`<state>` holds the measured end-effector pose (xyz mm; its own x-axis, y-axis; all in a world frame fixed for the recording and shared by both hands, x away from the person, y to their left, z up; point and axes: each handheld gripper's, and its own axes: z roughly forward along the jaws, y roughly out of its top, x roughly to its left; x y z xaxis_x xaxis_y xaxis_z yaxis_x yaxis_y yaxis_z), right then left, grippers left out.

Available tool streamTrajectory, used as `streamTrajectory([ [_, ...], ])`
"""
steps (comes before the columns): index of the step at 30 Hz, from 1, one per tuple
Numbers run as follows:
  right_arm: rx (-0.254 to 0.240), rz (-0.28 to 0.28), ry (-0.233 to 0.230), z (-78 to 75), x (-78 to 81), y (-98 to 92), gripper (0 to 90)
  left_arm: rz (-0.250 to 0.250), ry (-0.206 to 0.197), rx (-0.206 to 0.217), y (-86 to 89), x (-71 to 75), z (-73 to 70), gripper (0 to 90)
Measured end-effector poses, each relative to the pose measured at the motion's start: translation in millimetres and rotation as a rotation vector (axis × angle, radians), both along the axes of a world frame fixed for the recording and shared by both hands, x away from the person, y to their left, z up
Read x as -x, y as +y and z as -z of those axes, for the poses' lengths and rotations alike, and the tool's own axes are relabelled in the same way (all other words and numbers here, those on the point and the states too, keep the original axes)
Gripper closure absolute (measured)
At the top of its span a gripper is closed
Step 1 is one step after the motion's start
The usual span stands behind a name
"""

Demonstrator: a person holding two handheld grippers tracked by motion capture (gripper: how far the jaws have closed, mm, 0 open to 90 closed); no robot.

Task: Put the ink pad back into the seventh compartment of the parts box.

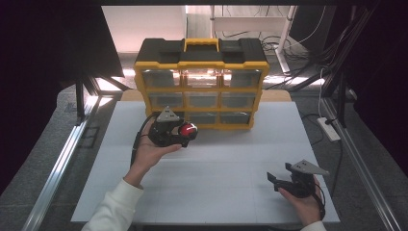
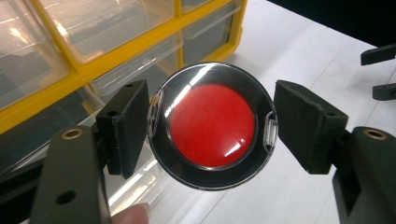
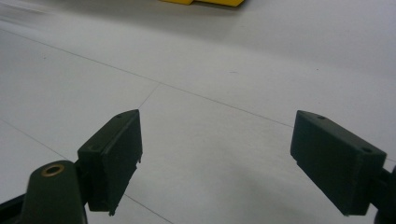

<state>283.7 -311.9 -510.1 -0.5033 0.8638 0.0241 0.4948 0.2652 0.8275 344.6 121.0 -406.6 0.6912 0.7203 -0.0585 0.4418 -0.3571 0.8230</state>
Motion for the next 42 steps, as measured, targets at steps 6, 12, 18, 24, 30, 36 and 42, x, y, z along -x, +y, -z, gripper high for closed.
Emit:
streamTrajectory([
  [6, -0.001, -0.003, -0.001, -0.2, 0.3, 0.3, 17.0, -0.03, -0.003, 0.008, 8.9, -3.8, -0.3, 29.9],
  [12, -0.003, -0.001, 0.001, -0.2, 0.3, 0.1, 17.0, -0.051, -0.003, 0.013, 17.1, -7.7, -0.1, 29.9],
  [18, -0.004, -0.004, 0.001, 0.0, 0.3, 0.0, 17.0, -0.079, 0.005, -0.001, 23.2, -13.8, 4.2, 29.9],
  [24, -0.003, -0.003, 0.002, 0.2, 0.2, -0.3, 17.0, -0.126, 0.019, -0.015, 33.8, -23.6, 12.1, 29.9],
  [30, -0.002, -0.001, 0.004, 0.4, 0.1, -0.4, 17.1, -0.16, 0.028, -0.016, 41.3, -30.1, 16.6, 29.9],
  [36, -0.001, 0.0, 0.004, 0.4, 0.2, -0.3, 17.0, -0.176, 0.031, -0.022, 45.3, -33.2, 18.5, 29.9],
  [42, -0.002, 0.001, 0.006, 0.6, 0.2, -0.5, 17.1, -0.202, 0.035, -0.043, 48.0, -38.8, 23.8, 29.9],
])
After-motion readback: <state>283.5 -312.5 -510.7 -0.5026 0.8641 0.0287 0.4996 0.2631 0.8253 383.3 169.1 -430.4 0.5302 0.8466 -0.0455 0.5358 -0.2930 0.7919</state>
